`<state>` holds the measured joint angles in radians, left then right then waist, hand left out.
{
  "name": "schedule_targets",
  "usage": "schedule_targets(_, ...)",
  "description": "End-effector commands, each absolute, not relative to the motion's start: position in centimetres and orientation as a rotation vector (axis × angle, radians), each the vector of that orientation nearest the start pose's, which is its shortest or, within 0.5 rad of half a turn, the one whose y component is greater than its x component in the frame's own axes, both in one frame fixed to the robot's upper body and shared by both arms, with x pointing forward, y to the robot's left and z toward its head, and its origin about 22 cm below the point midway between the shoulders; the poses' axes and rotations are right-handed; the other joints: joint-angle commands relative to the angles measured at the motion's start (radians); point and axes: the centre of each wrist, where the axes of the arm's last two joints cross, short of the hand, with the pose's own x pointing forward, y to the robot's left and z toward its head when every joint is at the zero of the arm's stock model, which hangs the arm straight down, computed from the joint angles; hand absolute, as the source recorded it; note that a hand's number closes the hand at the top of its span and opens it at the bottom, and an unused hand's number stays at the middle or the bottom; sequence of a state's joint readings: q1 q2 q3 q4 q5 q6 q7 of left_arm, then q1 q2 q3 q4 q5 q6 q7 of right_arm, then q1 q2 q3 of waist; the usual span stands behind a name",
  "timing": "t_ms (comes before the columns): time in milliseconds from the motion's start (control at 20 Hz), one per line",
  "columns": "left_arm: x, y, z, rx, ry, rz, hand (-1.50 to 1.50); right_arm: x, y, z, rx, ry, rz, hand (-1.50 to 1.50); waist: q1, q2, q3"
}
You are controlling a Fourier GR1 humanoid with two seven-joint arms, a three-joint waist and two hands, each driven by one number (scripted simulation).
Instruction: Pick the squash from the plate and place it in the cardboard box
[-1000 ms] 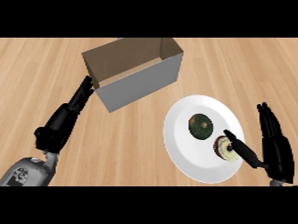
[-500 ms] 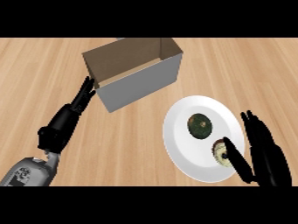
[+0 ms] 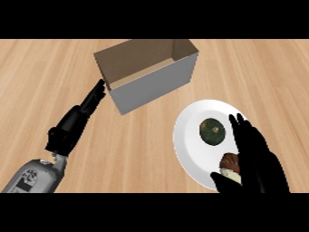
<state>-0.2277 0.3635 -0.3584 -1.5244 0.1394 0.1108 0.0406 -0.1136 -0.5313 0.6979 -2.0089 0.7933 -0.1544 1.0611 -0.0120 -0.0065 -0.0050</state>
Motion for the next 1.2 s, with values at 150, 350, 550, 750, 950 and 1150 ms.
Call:
schedule_targets(150,27.5,22.5,4.2,-0.032,-1.602,-0.444,0.00,19.5,-11.5,8.4,-0.969,-1.075,0.784,-1.50,0.019,0.006,0.004)
schedule_targets(350,29.7,21.7,5.0,-0.049,-1.593,-0.456,0.00,21.7,-11.0,9.9,-0.970,-1.030,0.773,-1.50,0.012,0.007,0.004)
schedule_targets(550,27.8,20.7,3.6,-0.055,-1.602,-0.460,0.00,23.3,-12.9,9.2,-0.964,-0.963,0.769,-1.50,0.014,0.007,0.005)
schedule_targets(750,27.2,19.8,3.8,-0.047,-1.599,-0.441,0.00,23.1,-13.5,5.5,-0.968,-0.979,0.763,-1.50,0.013,0.006,0.005)
schedule_targets(950,29.2,20.4,3.9,-0.041,-1.553,-0.443,0.00,21.8,-12.5,5.5,-1.000,-1.042,0.772,-1.50,0.009,0.006,0.005)
schedule_targets(1150,28.6,20.1,5.5,-0.034,-1.611,-0.455,0.00,23.6,-12.4,5.6,-0.980,-0.992,0.792,-1.50,0.013,0.006,0.005)
